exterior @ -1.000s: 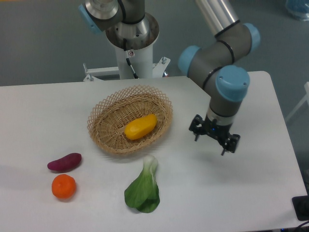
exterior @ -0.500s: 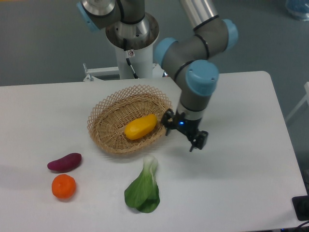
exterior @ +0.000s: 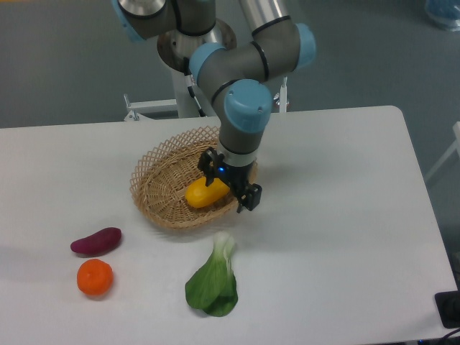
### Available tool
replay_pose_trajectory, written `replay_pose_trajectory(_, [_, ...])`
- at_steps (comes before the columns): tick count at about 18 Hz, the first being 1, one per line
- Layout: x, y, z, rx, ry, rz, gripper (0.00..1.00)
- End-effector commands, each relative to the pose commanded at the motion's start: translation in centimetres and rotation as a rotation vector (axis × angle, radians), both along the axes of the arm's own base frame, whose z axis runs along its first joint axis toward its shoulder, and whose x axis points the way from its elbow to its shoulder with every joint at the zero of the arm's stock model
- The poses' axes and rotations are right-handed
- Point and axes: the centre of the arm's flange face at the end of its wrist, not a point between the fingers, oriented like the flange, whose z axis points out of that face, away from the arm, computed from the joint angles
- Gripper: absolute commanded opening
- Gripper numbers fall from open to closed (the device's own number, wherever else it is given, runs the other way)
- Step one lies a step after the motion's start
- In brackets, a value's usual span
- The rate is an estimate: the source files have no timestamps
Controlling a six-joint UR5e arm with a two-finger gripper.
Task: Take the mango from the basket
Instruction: 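Lower the gripper into the basket over the yellow mango, then close the gripper around the yellow mango inside the basket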
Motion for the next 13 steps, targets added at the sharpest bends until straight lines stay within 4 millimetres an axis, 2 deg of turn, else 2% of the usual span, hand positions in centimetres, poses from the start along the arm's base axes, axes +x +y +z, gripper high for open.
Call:
replay_pose_trajectory(4, [1.7, 0.4, -0.6, -0.012, -0.008, -0.029, 1.0])
replay_pose_trajectory(7, [2.7, -0.2, -1.9, -0.033, -0.028, -0.037, 1.0])
replay_pose_trajectory(13, [2.9, -0.2, -2.8, -0.047, -0.04, -0.039, 1.0])
